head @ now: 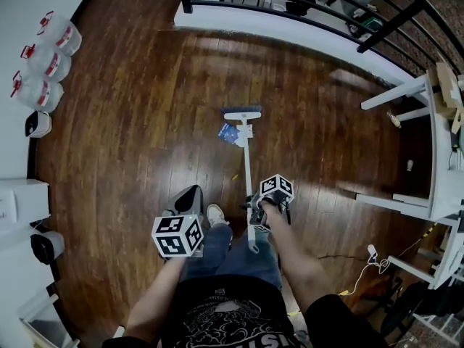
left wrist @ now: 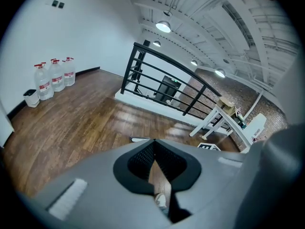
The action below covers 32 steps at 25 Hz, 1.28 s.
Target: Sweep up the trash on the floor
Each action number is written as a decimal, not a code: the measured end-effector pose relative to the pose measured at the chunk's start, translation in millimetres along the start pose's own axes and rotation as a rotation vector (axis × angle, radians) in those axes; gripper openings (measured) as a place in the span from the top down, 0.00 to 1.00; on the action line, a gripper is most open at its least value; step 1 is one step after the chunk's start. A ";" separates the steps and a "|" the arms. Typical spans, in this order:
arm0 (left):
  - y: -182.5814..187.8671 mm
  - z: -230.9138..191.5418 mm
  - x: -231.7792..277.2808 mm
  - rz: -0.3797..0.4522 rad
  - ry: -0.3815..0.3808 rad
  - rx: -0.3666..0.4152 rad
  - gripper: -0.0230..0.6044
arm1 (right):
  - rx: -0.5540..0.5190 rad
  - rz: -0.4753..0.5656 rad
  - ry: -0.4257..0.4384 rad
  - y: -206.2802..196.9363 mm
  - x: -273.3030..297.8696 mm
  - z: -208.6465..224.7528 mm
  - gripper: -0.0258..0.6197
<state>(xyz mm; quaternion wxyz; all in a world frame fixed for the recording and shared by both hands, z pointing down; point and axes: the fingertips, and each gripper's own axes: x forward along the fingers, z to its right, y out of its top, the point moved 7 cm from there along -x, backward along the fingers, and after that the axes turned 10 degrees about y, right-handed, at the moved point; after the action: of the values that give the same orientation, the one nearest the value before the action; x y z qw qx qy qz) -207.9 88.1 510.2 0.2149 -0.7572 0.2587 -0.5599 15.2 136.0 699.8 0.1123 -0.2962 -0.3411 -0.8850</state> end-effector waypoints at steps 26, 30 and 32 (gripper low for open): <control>-98.7 52.9 -50.7 -0.011 -0.042 -0.003 0.96 | 0.038 -0.157 0.010 -139.8 2.4 117.6 0.89; -112.0 58.1 -61.9 -0.005 -0.052 -0.013 0.96 | 0.035 -0.165 -0.004 -162.9 -4.5 135.3 0.89; -117.9 60.6 -67.3 0.001 -0.054 -0.020 0.96 | 0.032 -0.167 -0.005 -171.9 -7.8 143.4 0.89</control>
<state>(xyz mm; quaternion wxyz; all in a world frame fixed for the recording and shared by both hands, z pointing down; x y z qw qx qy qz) -148.1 224.1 516.1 0.2145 -0.7741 0.2587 -0.5366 16.7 359.7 687.6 0.0418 -0.2670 -0.3789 -0.8851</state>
